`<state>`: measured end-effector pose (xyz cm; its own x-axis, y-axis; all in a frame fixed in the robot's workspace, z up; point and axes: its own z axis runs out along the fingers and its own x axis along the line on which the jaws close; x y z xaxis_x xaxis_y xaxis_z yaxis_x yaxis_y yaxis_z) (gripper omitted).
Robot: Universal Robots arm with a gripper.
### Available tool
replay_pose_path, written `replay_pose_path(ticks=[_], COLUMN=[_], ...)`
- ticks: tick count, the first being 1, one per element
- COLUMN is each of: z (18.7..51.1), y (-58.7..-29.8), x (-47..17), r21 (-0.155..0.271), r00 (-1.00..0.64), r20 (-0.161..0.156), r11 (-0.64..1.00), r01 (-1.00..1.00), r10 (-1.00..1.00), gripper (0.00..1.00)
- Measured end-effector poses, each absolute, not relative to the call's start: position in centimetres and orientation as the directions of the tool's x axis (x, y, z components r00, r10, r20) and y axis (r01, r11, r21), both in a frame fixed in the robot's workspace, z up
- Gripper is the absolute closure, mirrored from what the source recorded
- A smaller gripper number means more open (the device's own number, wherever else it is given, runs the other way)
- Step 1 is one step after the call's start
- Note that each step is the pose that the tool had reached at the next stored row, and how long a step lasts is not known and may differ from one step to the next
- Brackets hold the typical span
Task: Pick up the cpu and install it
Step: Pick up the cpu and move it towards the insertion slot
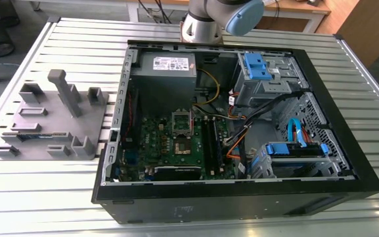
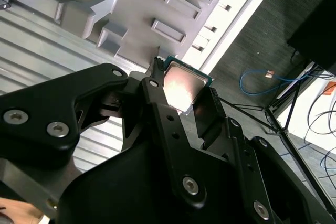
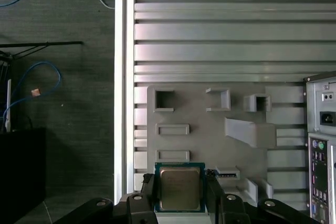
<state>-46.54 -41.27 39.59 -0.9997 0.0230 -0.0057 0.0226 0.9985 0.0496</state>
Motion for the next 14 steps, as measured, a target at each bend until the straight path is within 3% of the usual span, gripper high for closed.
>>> replay_pose_path(ticks=[14], z=[39.61], y=[-41.27], x=[-45.89], r21=[0.050], r00=[-1.000], r20=[-0.006], r11=[0.999], r01=[0.023], r10=[0.023], gripper=[0.53])
